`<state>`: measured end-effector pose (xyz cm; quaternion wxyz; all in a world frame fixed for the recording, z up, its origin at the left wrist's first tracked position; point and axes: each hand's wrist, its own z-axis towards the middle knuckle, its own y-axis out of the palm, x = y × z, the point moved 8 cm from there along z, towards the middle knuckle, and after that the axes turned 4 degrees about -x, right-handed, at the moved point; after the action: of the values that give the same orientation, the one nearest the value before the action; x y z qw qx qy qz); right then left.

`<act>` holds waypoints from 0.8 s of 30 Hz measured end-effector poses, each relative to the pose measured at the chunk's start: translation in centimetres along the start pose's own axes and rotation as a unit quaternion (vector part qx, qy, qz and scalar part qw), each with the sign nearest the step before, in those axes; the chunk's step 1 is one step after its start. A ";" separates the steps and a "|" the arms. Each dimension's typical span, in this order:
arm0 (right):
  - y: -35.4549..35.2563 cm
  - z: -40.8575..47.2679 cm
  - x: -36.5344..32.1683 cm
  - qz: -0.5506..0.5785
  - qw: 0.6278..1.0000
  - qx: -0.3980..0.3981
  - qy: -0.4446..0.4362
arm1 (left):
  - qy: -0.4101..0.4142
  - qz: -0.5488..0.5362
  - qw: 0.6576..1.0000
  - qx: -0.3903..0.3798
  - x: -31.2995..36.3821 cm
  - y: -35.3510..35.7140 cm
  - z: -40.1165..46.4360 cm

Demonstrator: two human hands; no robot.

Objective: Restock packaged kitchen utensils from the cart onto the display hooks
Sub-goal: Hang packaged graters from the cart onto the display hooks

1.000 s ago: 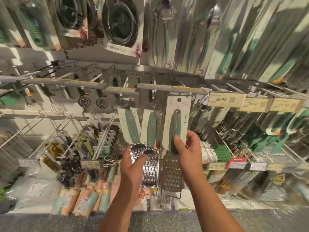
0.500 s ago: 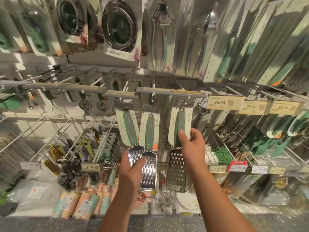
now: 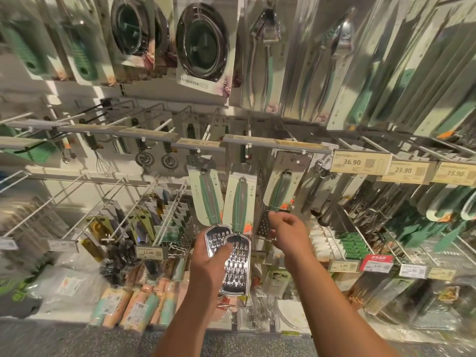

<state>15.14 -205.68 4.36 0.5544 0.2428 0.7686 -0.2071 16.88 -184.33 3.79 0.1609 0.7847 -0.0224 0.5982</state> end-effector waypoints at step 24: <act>2.7 -3.2 -0.3 0.040 0.991 -0.110 -0.062 | 0.034 0.006 0.999 -0.039 0.4 1.2 -0.2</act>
<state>14.50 -201.71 5.48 0.6317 0.1975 0.7409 -0.1138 16.57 -185.36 4.46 0.1890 0.7567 -0.0448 0.6242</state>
